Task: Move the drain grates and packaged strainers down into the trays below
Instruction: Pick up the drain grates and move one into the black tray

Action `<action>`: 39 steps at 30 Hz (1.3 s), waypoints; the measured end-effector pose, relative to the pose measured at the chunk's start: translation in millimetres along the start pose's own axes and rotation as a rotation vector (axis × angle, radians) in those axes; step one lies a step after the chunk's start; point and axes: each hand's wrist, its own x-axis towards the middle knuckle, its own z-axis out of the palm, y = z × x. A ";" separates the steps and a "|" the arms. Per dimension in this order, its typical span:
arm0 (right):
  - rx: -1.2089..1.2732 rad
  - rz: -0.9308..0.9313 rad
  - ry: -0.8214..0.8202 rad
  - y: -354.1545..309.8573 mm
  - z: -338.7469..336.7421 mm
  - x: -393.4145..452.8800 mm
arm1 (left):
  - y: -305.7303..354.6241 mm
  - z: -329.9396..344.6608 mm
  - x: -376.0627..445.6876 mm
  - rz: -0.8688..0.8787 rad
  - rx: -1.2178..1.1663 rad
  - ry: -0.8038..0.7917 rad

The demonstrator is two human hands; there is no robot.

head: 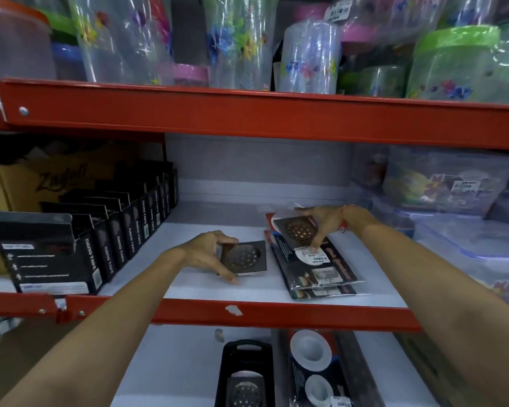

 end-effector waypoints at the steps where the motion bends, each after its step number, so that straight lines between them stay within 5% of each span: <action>1: -0.027 0.009 0.011 -5.0 -0.7 0.8 | -4.1 -2.6 -2.9 -0.007 -0.001 0.001; 11: -0.137 0.191 0.019 -35.7 7.7 -12.7 | -33.6 -0.5 -23.8 -0.054 -0.150 0.016; 17: 0.099 0.074 0.255 -93.7 13.2 -7.7 | -38.6 3.5 -29.0 -0.051 -0.191 0.014; 22: 0.052 -0.029 0.030 -129.3 50.5 25.4 | -44.9 1.9 -34.4 -0.048 -0.160 -0.014; 26: 0.049 -0.094 0.015 -148.6 66.8 20.7 | -54.3 -2.5 -37.5 -0.061 -0.150 -0.029; 39: 0.170 -0.039 0.202 -65.5 52.7 -9.2 | 21.8 9.4 -20.4 0.101 0.013 0.013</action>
